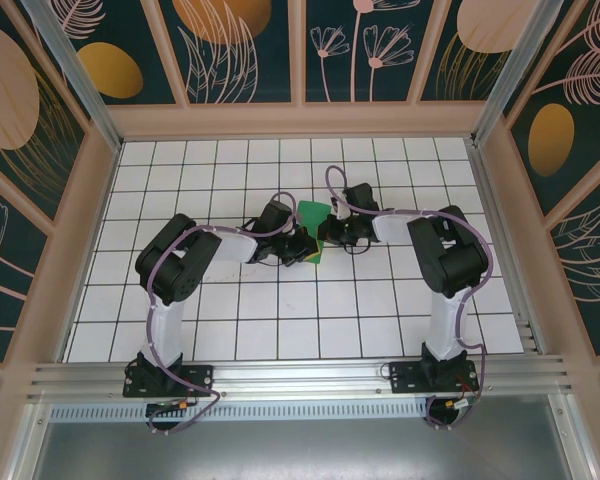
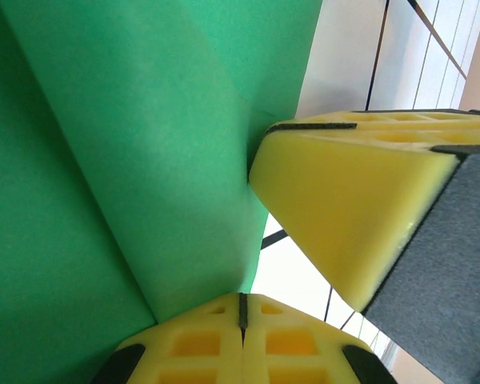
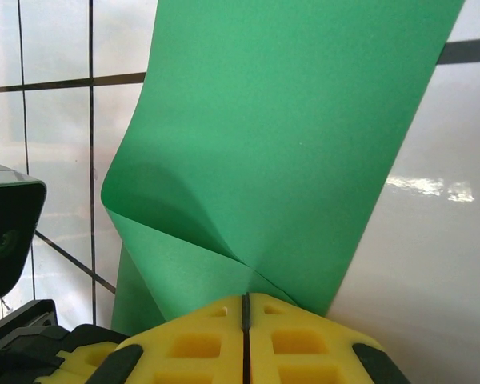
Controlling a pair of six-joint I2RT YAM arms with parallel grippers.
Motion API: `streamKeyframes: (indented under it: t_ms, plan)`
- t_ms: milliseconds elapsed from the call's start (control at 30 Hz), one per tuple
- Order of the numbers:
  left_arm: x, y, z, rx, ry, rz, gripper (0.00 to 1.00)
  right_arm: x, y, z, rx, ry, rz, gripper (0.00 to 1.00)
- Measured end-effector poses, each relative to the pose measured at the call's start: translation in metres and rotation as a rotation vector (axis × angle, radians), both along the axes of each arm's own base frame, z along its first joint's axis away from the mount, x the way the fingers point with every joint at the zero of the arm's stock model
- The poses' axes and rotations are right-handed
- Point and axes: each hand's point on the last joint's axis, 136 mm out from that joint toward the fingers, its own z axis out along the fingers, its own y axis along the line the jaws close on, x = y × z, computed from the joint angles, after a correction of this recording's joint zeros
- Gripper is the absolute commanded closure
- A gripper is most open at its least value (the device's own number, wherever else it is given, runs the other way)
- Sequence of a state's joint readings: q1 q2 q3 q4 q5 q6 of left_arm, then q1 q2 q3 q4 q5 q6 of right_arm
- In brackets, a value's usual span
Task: Fold a paper plane with a square sheet of paper (pick it up from the middle)
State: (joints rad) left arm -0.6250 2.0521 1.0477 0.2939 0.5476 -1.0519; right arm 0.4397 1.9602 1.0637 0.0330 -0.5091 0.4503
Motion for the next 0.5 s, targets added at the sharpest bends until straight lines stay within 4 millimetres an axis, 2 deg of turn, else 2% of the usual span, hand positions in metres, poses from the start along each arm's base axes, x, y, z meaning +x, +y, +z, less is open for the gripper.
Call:
streamKeyframes:
  t_ms: [267,500]
  plan:
    - [0.0003,0.0005,0.0002,0.003,-0.001,0.003,0.92,0.0014,-0.0022,-0.0013,-0.019,0.006,-0.009,0.92]
    - [0.0048,0.0085,0.0087,0.046,-0.034,0.030,0.85,0.0013,-0.0033,-0.0024,-0.034,0.012,-0.004,0.93]
